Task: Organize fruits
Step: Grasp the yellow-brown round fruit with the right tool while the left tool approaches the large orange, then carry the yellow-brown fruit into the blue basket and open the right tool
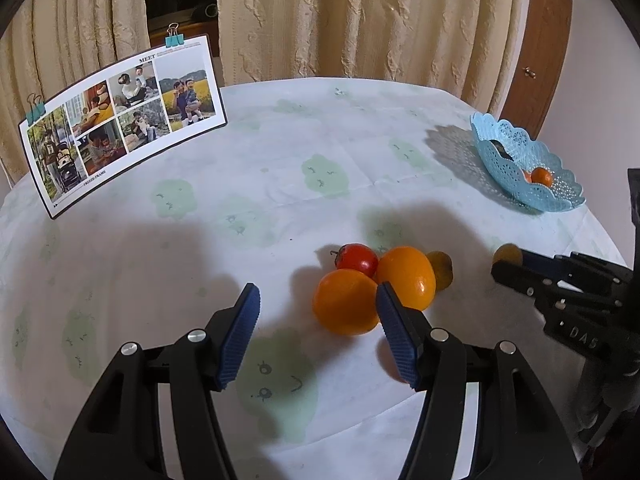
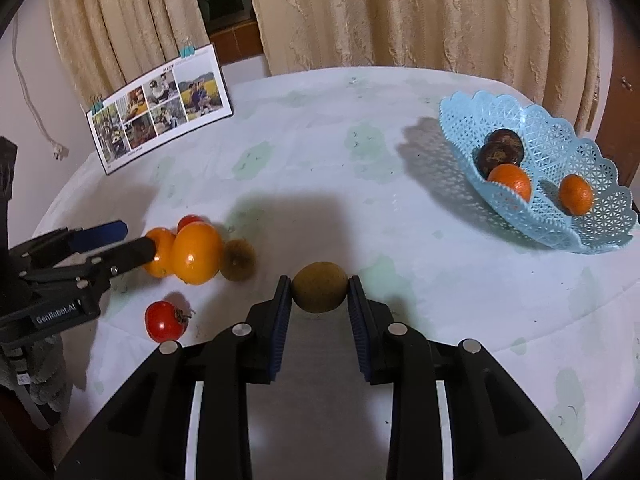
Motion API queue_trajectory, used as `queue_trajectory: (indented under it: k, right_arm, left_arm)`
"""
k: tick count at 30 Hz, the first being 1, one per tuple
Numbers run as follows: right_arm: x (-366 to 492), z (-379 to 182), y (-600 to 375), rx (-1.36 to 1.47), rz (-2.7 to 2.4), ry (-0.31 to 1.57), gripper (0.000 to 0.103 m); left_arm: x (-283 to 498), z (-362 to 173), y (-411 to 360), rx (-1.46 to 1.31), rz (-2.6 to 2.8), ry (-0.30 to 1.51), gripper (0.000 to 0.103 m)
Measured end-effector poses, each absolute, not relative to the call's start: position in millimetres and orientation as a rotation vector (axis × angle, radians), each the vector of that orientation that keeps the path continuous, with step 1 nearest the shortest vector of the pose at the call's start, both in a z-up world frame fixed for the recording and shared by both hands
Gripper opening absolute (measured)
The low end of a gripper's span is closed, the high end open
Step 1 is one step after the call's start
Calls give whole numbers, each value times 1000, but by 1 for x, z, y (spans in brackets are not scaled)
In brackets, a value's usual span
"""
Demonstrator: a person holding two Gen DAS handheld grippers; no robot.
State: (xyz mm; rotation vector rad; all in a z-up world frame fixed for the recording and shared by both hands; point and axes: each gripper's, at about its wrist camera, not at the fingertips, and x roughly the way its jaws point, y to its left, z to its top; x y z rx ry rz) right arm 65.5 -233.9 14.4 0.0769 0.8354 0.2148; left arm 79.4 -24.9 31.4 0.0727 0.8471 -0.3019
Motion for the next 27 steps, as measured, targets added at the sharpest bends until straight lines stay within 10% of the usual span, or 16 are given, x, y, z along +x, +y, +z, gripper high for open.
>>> queue_trajectory:
  k: [27]
  right_arm:
    - [48, 48, -293, 223, 127, 677, 29]
  left_arm:
    - [86, 27, -38, 68, -368, 882, 58]
